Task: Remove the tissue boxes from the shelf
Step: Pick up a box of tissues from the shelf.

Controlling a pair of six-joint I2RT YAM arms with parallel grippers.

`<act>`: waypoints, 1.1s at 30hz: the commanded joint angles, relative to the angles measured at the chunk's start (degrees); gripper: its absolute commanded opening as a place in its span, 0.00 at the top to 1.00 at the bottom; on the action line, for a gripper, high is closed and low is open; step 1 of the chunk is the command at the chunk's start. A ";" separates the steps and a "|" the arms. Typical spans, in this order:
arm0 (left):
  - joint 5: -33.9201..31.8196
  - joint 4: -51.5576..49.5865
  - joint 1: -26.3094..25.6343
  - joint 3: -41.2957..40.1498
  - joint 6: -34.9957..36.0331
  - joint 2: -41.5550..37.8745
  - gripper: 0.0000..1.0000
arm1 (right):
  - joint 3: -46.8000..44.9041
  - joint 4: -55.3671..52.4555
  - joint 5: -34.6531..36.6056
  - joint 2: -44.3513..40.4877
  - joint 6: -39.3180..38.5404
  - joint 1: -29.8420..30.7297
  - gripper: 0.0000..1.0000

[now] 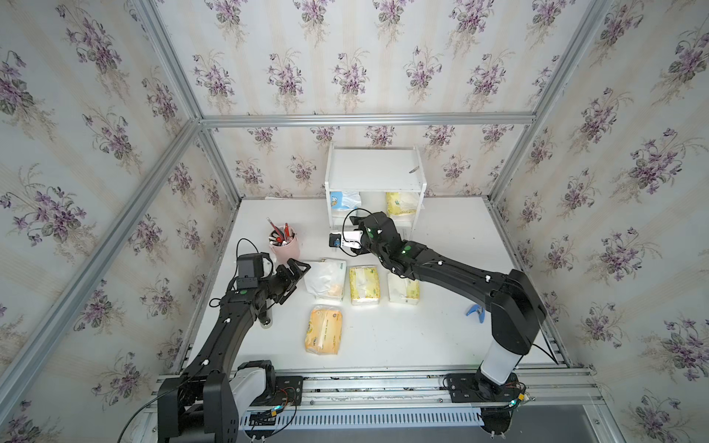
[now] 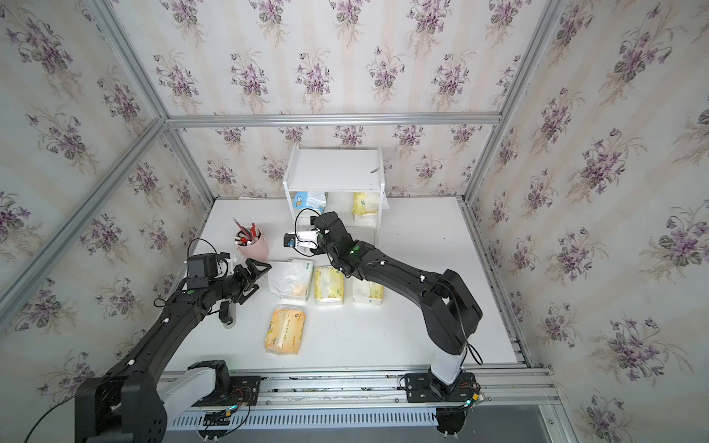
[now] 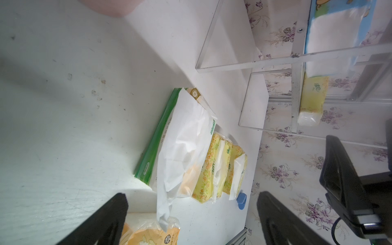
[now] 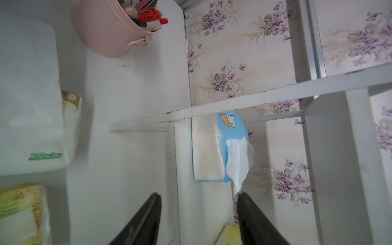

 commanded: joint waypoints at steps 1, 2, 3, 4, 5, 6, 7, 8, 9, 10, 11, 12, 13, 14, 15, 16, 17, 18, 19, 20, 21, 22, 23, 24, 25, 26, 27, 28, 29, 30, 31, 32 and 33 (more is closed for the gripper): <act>2.51 2.61 0.14 0.08 1.27 0.45 0.01 | 3.87 0.10 1.85 3.57 -3.55 0.00 0.43; 2.55 2.64 0.15 0.23 1.28 0.60 0.01 | 5.41 -0.43 2.09 5.14 -4.09 -0.13 0.43; 2.53 2.62 0.12 0.39 1.36 0.75 0.01 | 7.01 -0.74 2.05 6.47 -4.39 -0.32 0.43; 2.42 2.53 0.14 0.35 1.44 0.80 0.01 | 8.38 -0.96 1.86 7.71 -4.42 -0.52 0.43; 2.22 2.17 0.15 0.43 1.56 0.88 0.01 | 9.91 -1.48 1.61 8.88 -4.51 -0.81 0.43; 2.20 2.09 0.10 0.51 1.65 0.97 0.01 | 11.41 -1.68 1.64 10.09 -4.61 -1.10 0.43; 2.18 2.04 0.15 0.52 1.63 1.04 0.01 | 12.55 -1.91 1.68 11.04 -4.91 -1.39 0.43; 2.13 1.96 0.15 0.56 1.71 1.06 0.01 | 13.62 -2.01 1.68 12.18 -5.32 -1.67 0.43; 1.96 1.76 0.15 0.45 1.79 1.06 0.01 | 14.95 -2.11 1.83 13.18 -5.80 -1.94 0.43; 1.86 1.63 0.14 0.54 1.87 1.14 0.01 | 15.99 -2.31 2.07 14.09 -6.52 -2.18 0.43; 1.58 1.37 0.14 0.57 2.04 1.15 0.01 | 16.91 -2.53 2.40 15.13 -7.62 -2.36 0.43; 1.32 1.08 0.08 0.67 2.25 1.15 0.01 | 17.94 -2.86 2.71 16.20 -8.45 -2.55 0.43; 1.21 0.80 0.15 0.68 2.37 1.15 0.01 | 18.94 -3.16 2.88 16.98 -8.90 -2.75 0.43; 1.08 0.57 0.15 0.78 2.50 1.09 0.01 | 19.92 -3.47 2.88 17.86 -9.30 -2.80 0.43; 0.82 0.18 0.13 0.87 2.68 1.06 0.01 | 20.81 -3.63 2.68 18.47 -9.44 -2.94 0.43; 0.66 -0.01 0.15 1.01 2.85 0.93 0.01 | 21.46 -3.54 2.41 19.14 -9.61 -3.07 0.43; 0.52 -0.14 0.15 1.03 2.89 0.89 0.01 | 22.14 -3.53 2.23 19.67 -9.64 -3.20 0.43; 0.37 -0.36 0.09 1.09 3.02 0.84 0.01 | 22.81 -3.66 2.21 20.18 -9.74 -3.29 0.44; 0.35 -0.48 0.15 1.14 3.03 0.77 0.01 | 23.56 -3.86 2.30 20.81 -9.99 -3.39 0.44; 0.35 -0.57 0.15 1.22 3.16 0.80 0.01 | 24.21 -4.31 2.42 21.21 -10.19 -3.47 0.46; 0.40 -0.59 0.15 1.36 3.11 0.80 0.01 | 25.03 -5.26 2.69 21.89 -10.19 -3.51 0.48; 0.44 -0.72 0.12 1.40 3.19 0.80 0.01 | 25.96 -6.36 2.95 22.44 -10.17 -3.59 0.50; 0.44 -0.77 0.13 1.44 3.20 0.72 0.01 | 26.42 -7.07 3.24 22.76 -9.95 -3.73 0.52; 0.43 -0.77 0.15 1.40 3.23 0.61 0.01 | 26.54 -7.71 3.42 23.05 -9.87 -3.69 0.55; 0.35 -0.86 0.10 1.40 3.34 0.62 0.01 | 26.52 -8.08 3.49 23.10 -9.68 -3.82 0.56; 0.28 -0.92 0.15 1.38 3.37 0.53 0.01 | 26.52 -8.59 3.52 23.17 -9.36 -3.87 0.58; 0.18 -0.94 0.13 1.40 3.46 0.54 0.01 | 26.47 -9.23 3.68 23.27 -9.31 -3.94 0.61; 0.35 -0.94 0.14 1.40 3.50 0.51 0.01 | 26.52 -9.91 4.06 23.31 -9.39 -3.95 0.64; 0.28 -1.06 0.13 1.40 3.47 0.54 0.01 | 26.64 -10.51 4.37 23.32 -9.40 -3.95 0.67; 0.44 -1.03 0.15 1.41 3.55 0.53 0.01 | 26.63 -11.28 4.64 23.36 -9.43 -3.95 0.71; 0.48 -1.05 0.15 1.40 3.55 0.41 0.01 | 26.65 -12.02 4.75 23.28 -9.24 -3.95 0.75; 0.45 -1.04 0.15 1.40 3.56 0.37 0.01 | 26.63 -12.55 4.83 23.18 -9.21 -3.94 0.79; 0.46 -1.03 0.15 1.40 3.65 0.28 0.01 | 26.61 -13.01 4.89 23.00 -8.90 -3.91 0.84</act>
